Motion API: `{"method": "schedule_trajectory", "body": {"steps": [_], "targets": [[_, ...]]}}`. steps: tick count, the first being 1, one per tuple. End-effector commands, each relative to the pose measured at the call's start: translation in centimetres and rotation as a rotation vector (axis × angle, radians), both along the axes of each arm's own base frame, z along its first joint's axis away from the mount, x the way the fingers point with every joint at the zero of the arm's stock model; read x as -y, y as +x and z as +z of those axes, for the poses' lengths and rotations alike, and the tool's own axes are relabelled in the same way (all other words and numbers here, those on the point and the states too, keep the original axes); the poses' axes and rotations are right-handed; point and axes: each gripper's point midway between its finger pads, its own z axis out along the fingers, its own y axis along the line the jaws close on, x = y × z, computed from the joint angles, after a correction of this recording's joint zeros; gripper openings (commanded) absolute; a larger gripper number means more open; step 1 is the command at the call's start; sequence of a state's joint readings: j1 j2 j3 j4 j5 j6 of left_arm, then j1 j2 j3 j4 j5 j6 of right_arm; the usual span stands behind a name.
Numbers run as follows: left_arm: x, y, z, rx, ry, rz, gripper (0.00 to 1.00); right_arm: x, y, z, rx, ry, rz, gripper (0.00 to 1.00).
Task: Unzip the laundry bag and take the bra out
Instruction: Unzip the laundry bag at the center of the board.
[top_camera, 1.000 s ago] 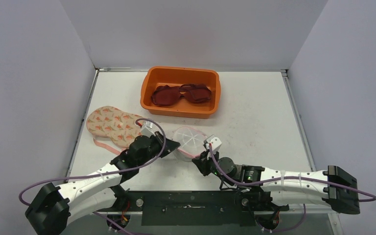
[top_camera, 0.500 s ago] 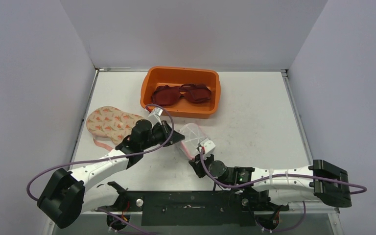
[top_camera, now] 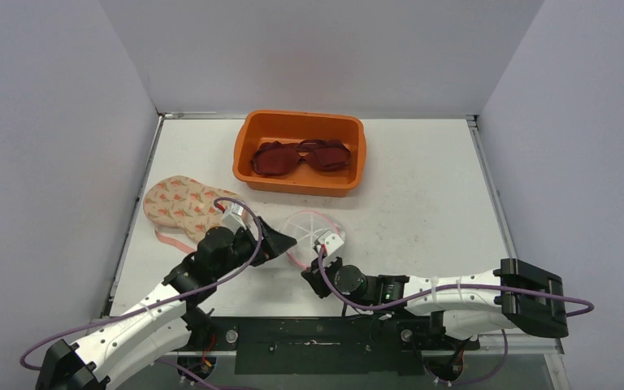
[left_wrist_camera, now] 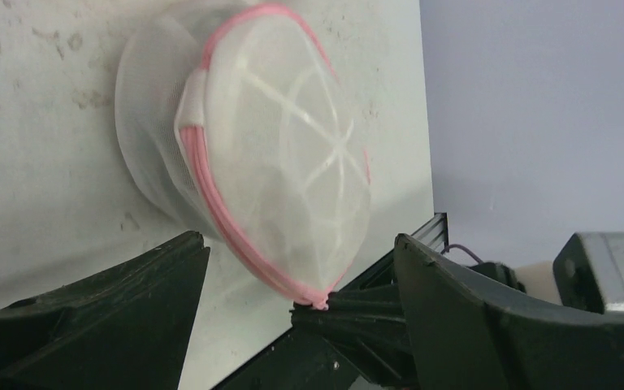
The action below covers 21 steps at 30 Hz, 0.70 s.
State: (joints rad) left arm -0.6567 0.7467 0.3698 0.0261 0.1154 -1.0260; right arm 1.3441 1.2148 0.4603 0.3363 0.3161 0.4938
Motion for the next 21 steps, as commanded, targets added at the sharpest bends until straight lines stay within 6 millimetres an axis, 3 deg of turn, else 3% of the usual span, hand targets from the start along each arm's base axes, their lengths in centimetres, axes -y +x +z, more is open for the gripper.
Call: {"method": "schedule_trajectory", "body": {"steps": [1,4,10,21], "targets": [[-0.5,-2.5,-2.4,-0.108,0.006,0.051,0.82,-2.7,-0.2,3.1,0.003,0.112,0.036,0.05],[0.6,-3.5,-2.0,-0.112,-0.087,0.054,0.80,-3.2,-0.1,3.1,0.000,0.114,0.046,0.05],[1.8,-3.6,-1.7,-0.113,-0.148,0.062,0.72,-3.8,-0.2,3.0,0.000,0.107,0.059,0.05],[1.6,-2.2,-2.5,-0.119,-0.144,0.142,0.34,-3.4,-0.3,2.7,-0.010,0.110,0.055,0.05]]}}
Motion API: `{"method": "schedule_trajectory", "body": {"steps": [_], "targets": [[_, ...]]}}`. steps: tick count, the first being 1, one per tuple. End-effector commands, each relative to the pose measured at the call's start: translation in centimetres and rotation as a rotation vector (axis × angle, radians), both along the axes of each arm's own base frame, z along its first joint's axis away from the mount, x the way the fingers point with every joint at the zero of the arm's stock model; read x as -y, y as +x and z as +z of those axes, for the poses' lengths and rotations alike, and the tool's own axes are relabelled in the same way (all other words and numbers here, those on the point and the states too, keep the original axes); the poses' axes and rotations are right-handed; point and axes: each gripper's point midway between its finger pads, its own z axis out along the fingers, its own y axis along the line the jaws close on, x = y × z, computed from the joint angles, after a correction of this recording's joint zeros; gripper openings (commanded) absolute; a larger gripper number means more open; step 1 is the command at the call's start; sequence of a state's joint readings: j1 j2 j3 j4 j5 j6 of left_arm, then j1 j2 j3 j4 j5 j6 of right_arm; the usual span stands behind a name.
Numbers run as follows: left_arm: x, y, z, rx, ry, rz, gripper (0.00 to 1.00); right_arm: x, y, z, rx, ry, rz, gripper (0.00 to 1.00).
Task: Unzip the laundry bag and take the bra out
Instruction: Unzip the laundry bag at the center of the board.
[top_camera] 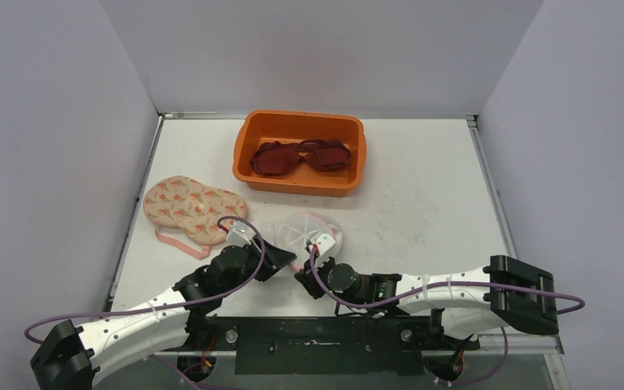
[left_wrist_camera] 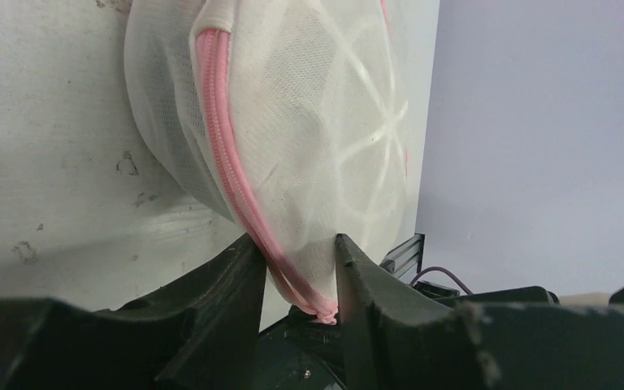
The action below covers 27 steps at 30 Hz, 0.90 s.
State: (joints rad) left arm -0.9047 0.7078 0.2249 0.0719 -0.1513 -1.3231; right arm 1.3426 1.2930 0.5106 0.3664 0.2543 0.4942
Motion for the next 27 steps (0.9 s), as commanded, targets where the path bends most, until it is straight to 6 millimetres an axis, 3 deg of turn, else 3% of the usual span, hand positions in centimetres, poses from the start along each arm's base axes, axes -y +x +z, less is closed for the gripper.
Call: {"method": "schedule_trajectory", "body": {"steps": [1,10,20,27], "targets": [[0.4,1.1,1.5,0.044,-0.050,0.043,0.31,-1.3,0.3,2.7,0.012,0.100,-0.003,0.05],[0.1,1.3,1.0,0.052,-0.029,0.055,0.00,0.1,0.9,1.9,0.020,0.055,-0.052,0.05],[-0.2,1.7,1.1,0.084,0.017,0.055,0.00,4.6,3.0,0.2,0.009,-0.039,-0.226,0.05],[0.4,1.9,1.6,0.121,0.034,0.008,0.00,6.2,3.1,0.6,0.022,-0.020,-0.245,0.05]]}}
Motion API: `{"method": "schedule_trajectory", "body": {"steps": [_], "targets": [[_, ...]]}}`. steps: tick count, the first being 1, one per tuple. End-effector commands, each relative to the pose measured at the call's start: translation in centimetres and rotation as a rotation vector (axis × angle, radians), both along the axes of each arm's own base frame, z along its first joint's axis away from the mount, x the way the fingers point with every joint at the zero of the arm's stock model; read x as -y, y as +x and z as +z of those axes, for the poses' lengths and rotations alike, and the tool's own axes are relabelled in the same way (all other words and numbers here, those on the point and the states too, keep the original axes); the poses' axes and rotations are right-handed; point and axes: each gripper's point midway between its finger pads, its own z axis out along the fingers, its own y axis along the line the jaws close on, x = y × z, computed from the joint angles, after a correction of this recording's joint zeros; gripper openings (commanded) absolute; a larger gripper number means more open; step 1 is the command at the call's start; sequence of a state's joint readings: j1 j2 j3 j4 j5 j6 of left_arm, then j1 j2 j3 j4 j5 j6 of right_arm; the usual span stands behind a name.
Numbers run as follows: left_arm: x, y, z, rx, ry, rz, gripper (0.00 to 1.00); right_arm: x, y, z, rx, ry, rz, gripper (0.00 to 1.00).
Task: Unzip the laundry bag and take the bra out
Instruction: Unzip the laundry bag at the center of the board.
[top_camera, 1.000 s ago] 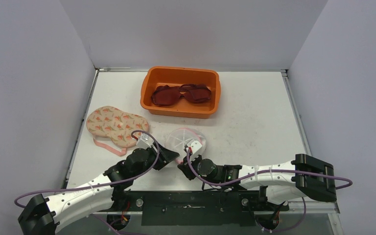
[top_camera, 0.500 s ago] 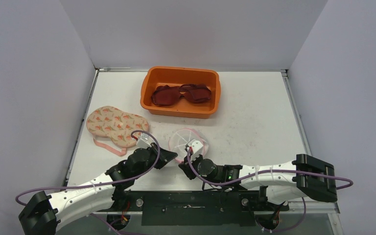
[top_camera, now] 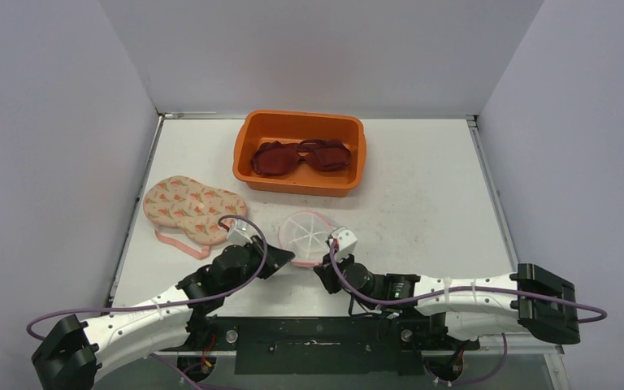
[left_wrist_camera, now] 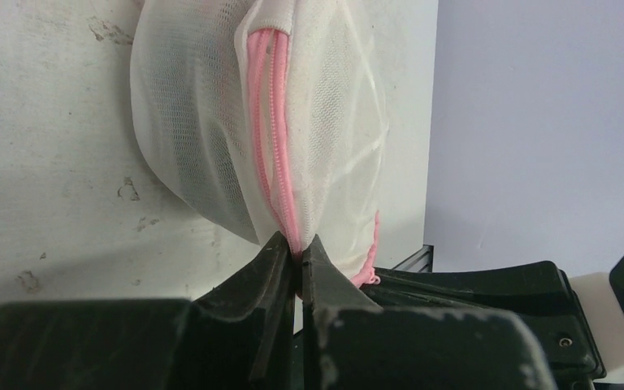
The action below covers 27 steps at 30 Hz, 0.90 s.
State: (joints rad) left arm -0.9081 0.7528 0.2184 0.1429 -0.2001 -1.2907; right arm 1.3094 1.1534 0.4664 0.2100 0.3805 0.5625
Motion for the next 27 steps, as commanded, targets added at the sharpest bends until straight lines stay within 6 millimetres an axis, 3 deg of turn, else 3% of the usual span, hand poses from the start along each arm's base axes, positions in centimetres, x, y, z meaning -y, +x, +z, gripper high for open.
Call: {"method": "schedule_trajectory", "body": {"steps": [1,8,15,18,25,27], "targets": [[0.3,1.3,2.1,0.090,0.023,-0.027,0.00,1.9,1.0,0.9,0.041,0.017,-0.065,0.05],[0.6,4.1,6.0,0.189,0.026,-0.133,0.00,1.7,0.3,3.3,0.087,0.085,-0.003,0.05],[3.3,5.9,10.1,0.279,0.040,-0.268,0.00,0.5,0.0,4.4,0.098,0.110,0.029,0.05],[4.0,6.5,9.3,0.273,0.047,-0.292,0.00,-0.1,0.0,4.3,0.100,0.112,0.036,0.05],[3.8,7.6,3.7,0.195,0.108,-0.287,0.00,-1.0,0.1,2.6,0.080,0.097,0.040,0.05],[3.3,7.5,3.0,0.173,0.108,-0.266,0.03,-1.4,0.1,2.3,0.072,0.099,0.043,0.05]]}}
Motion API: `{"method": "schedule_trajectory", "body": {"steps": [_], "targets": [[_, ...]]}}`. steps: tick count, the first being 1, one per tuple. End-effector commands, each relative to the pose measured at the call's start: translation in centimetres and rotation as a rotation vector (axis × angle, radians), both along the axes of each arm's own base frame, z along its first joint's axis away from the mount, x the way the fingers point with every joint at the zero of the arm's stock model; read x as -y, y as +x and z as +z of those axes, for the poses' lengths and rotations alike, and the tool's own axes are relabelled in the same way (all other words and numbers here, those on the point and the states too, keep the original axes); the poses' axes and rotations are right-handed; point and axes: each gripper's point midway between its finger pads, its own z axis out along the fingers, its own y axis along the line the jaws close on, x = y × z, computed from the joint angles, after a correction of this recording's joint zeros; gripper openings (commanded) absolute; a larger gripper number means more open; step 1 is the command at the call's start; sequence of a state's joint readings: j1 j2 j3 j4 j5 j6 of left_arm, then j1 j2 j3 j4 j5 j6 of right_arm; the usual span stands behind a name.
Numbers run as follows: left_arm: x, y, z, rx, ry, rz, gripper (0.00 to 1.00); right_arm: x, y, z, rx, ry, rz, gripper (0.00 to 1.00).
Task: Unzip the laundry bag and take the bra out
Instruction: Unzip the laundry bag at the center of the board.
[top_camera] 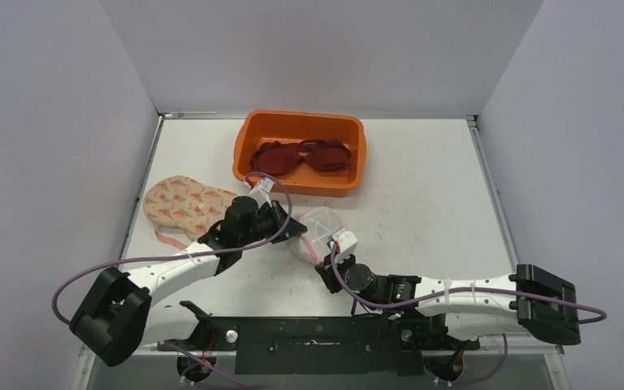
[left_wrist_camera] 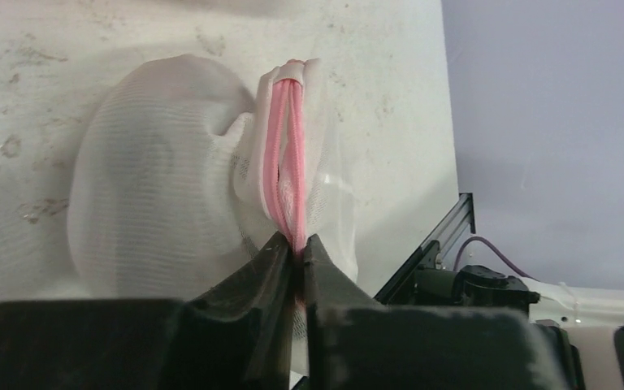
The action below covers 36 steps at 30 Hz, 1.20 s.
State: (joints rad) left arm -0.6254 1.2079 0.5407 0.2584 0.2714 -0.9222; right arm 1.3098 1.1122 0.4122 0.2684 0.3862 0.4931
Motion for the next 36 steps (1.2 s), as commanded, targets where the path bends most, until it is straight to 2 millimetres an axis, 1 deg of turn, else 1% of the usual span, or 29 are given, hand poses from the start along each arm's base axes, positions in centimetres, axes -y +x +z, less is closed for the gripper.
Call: {"method": "schedule_trajectory", "body": {"steps": [1,3,4,5,7,8,9,11,14,16,19,21,24,28,30,36], "targets": [[-0.8,0.9,0.4,0.063,-0.022,0.038,0.11,-2.4,-0.1,2.2,0.011,0.105,0.028,0.05],[-1.9,0.5,0.6,0.059,-0.014,0.079,0.44,-2.8,-0.2,2.3,0.007,0.112,0.036,0.05],[-2.6,0.2,0.2,0.041,0.010,0.106,0.56,-3.0,-0.2,2.2,0.004,0.110,0.042,0.05],[-3.3,-0.1,0.4,0.039,0.018,0.133,0.66,-3.2,-0.3,2.2,0.003,0.108,0.048,0.05],[-4.8,-0.9,0.2,0.012,0.046,0.187,0.77,-3.6,-0.4,2.2,-0.002,0.105,0.062,0.05],[-5.5,-1.4,0.4,0.000,0.053,0.211,0.80,-3.9,-0.3,2.1,-0.004,0.101,0.067,0.05],[-6.3,-2.2,-0.2,-0.030,0.085,0.226,0.82,-4.1,-0.3,2.1,-0.005,0.101,0.072,0.05],[-7.5,-3.5,-0.5,-0.068,0.108,0.260,0.85,-4.6,-0.4,2.3,-0.006,0.108,0.084,0.05],[-8.8,-5.3,-1.0,-0.116,0.128,0.304,0.86,-5.3,-0.4,2.4,-0.008,0.112,0.102,0.05],[-8.7,-6.5,-1.3,-0.149,0.103,0.315,0.86,-5.8,-0.6,2.5,-0.009,0.115,0.117,0.05],[-7.4,-7.6,-1.2,-0.171,0.033,0.301,0.86,-6.5,-0.7,2.6,-0.011,0.117,0.138,0.05],[-6.3,-7.9,-0.8,-0.162,0.001,0.289,0.85,-6.8,-0.9,2.4,-0.013,0.118,0.152,0.05],[-5.0,-7.4,-0.1,-0.137,-0.016,0.290,0.82,-7.1,-1.1,2.2,-0.017,0.114,0.169,0.05],[-3.8,-6.4,0.5,-0.114,-0.014,0.283,0.74,-7.1,-1.2,1.9,-0.020,0.106,0.178,0.05],[-3.6,-6.1,0.4,-0.110,-0.006,0.286,0.68,-7.0,-1.2,1.8,-0.021,0.106,0.178,0.05],[-3.4,-5.7,-0.4,-0.112,-0.009,0.305,0.46,-6.9,-1.3,1.7,-0.025,0.107,0.178,0.05]]}}
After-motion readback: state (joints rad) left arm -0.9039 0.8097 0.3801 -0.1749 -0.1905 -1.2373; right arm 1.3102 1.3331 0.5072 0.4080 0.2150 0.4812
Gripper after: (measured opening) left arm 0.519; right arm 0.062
